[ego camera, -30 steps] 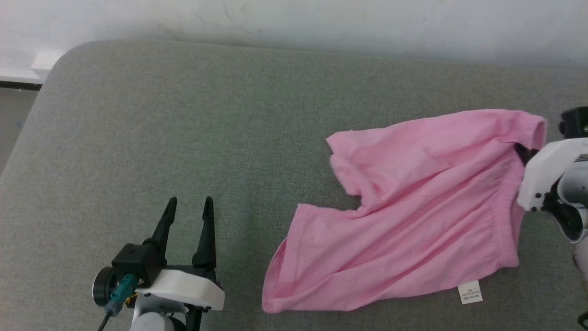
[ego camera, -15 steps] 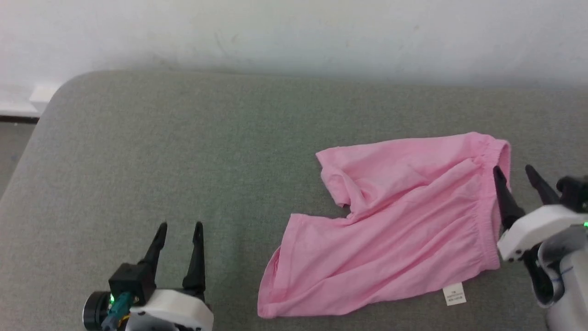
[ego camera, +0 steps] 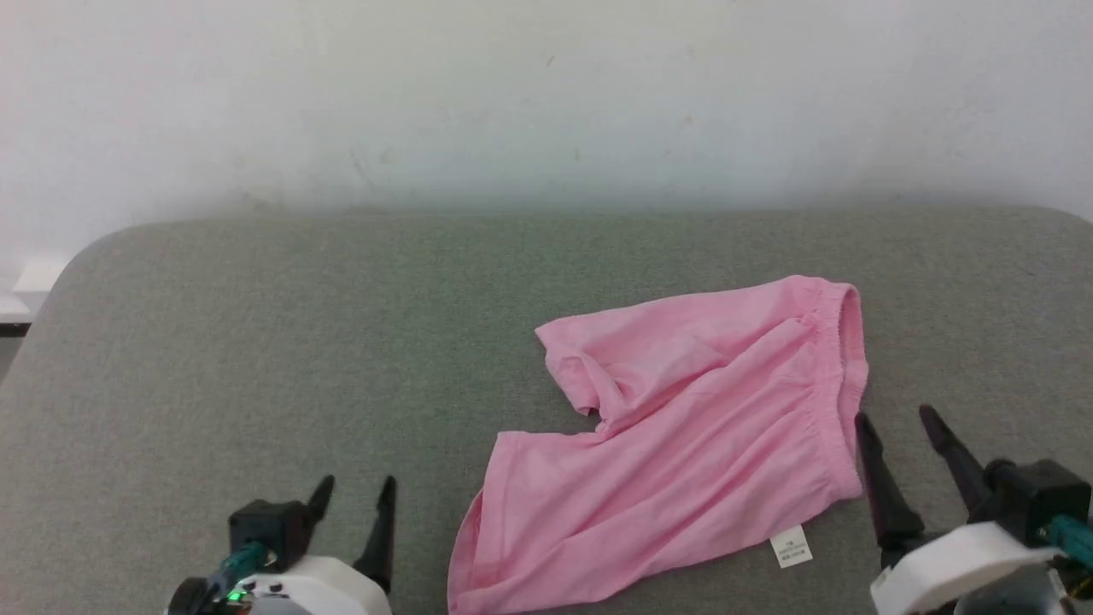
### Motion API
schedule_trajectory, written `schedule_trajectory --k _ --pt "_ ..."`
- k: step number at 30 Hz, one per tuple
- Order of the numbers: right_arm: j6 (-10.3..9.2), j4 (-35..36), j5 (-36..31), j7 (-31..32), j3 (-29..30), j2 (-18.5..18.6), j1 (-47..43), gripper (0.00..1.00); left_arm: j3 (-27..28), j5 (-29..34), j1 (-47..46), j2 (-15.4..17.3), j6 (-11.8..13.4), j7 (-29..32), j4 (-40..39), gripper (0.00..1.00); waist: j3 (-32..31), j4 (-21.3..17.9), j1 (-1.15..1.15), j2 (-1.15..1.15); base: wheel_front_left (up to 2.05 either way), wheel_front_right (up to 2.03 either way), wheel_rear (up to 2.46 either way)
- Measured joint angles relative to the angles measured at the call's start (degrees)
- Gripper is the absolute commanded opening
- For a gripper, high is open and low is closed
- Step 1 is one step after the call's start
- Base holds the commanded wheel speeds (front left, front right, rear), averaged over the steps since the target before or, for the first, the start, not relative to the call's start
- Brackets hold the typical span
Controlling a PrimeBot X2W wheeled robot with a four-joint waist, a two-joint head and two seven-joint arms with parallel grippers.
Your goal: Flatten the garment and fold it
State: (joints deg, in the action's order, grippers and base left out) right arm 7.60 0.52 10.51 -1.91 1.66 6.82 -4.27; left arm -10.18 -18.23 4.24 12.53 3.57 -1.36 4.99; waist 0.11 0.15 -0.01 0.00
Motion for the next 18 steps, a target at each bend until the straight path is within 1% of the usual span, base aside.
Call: schedule_trajectory --k 2,5,8,10,14,18 --pt "0.0 3.21 -0.47 1.53 -0.09 -0.87 -2.81 1.0 -1.25 -0.79 0.18 0.4 -1.09 3.67 -0.66 1.0 -0.37 -0.62 0.0 0.0 0.0 0.0 0.0" --pt "0.0 6.77 -0.65 3.8 -0.47 -1.81 -6.16 1.0 -3.87 -3.21 0.32 0.76 -3.8 11.0 -1.72 1.0 -0.65 -1.52 0.0 0.0 0.0 0.0 0.0" --pt "0.0 8.87 -0.88 5.3 -0.67 -2.23 -8.12 1.0 -6.58 -4.45 0.36 1.53 -5.69 18.49 -2.57 1.0 -0.67 -2.39 0.01 0.0 0.0 0.0 0.0" --pt "0.0 9.6 -0.88 5.92 -0.93 -2.48 -8.6 1.0 -8.12 -5.17 0.38 2.2 -6.53 22.52 -2.76 1.0 -0.57 -2.98 0.0 0.0 0.0 0.0 0.0" --pt "0.0 10.34 -0.86 6.42 -1.44 -2.82 -8.81 1.0 -10.76 -5.52 0.38 3.14 -7.66 27.06 -2.42 1.0 -0.02 -4.02 0.01 0.0 0.0 0.0 0.0" --pt "0.0 10.35 -0.54 6.38 -1.67 -3.03 -8.73 1.0 -12.85 -5.19 0.12 4.21 -8.42 30.26 0.13 1.0 1.18 -4.59 0.01 0.0 0.0 0.0 0.0"
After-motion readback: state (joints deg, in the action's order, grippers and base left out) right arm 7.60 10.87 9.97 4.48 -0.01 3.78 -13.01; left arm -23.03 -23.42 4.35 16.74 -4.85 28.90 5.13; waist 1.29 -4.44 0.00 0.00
